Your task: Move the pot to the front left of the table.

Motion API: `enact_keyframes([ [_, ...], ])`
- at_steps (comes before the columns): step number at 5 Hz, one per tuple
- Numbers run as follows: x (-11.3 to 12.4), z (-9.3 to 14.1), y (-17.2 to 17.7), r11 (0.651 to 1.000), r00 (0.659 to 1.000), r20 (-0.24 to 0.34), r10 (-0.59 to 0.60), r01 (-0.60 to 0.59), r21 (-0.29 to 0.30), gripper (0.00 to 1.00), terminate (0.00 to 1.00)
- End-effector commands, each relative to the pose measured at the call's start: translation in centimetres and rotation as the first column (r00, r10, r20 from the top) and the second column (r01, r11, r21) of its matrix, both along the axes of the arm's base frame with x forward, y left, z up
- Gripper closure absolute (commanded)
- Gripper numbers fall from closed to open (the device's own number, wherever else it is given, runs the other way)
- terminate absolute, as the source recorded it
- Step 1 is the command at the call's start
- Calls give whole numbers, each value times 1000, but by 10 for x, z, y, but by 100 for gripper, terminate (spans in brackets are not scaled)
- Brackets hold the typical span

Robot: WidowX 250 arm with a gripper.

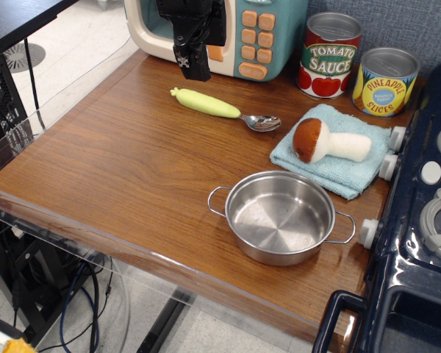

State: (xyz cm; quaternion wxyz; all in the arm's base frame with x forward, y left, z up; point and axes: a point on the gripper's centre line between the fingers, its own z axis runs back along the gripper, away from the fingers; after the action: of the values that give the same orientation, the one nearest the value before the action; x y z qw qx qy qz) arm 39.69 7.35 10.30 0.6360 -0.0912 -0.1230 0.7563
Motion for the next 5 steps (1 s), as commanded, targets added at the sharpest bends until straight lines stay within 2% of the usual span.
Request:
enact_keyframes([
  [1,0,0,0,1000,1000,0,0,0,0,0,0],
  [2,3,-3,-14,998,998,-30,-56,56,-11,0,0],
  [3,-3,-4,-39,997,996,-40,-77,76,-31,0,0],
  [4,-18,-3,-61,997,996,-49,-73,71,-41,0,0],
  [5,-36,-8,-92,996,993,-89,-74,69,-60,0,0],
])
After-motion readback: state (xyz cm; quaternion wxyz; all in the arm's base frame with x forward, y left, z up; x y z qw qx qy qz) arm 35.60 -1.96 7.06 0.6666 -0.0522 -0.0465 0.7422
